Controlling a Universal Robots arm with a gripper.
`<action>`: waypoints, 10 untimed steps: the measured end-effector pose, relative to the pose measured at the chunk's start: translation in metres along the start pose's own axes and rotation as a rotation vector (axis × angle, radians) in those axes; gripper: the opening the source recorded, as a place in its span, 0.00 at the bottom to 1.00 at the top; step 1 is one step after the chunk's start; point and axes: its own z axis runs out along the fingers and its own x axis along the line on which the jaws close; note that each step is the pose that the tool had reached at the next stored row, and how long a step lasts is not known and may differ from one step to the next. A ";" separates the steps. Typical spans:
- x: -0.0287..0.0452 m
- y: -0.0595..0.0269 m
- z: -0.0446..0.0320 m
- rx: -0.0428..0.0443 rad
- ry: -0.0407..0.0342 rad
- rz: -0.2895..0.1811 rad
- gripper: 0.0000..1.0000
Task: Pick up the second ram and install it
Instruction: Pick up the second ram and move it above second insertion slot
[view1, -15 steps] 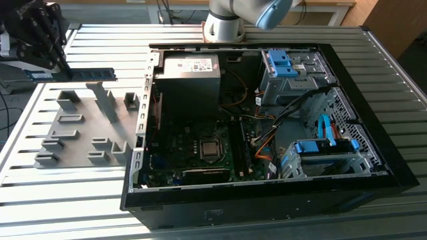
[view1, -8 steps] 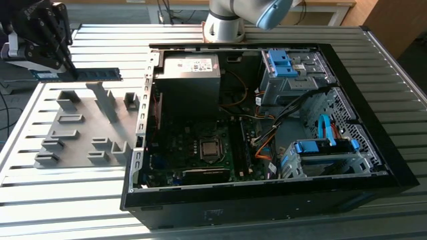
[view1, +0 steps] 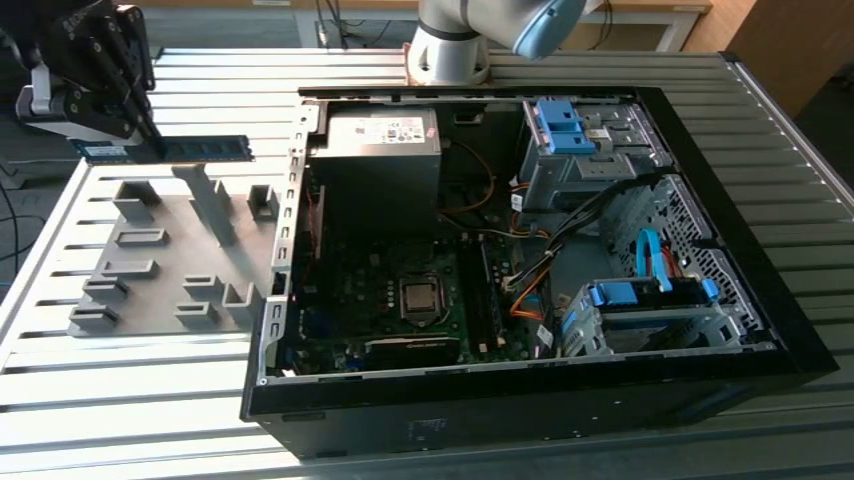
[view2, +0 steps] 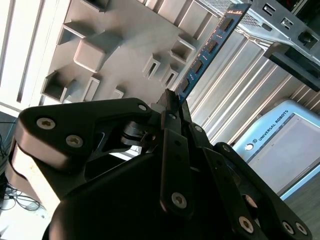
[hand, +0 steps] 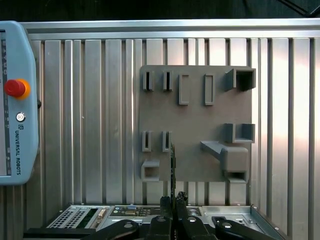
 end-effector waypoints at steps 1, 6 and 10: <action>0.0000 -0.0011 0.0000 0.0000 0.0000 0.000 0.14; -0.0001 -0.0072 0.0002 0.0000 0.0000 0.000 0.14; -0.0002 -0.0129 0.0003 0.0000 0.0000 0.000 0.14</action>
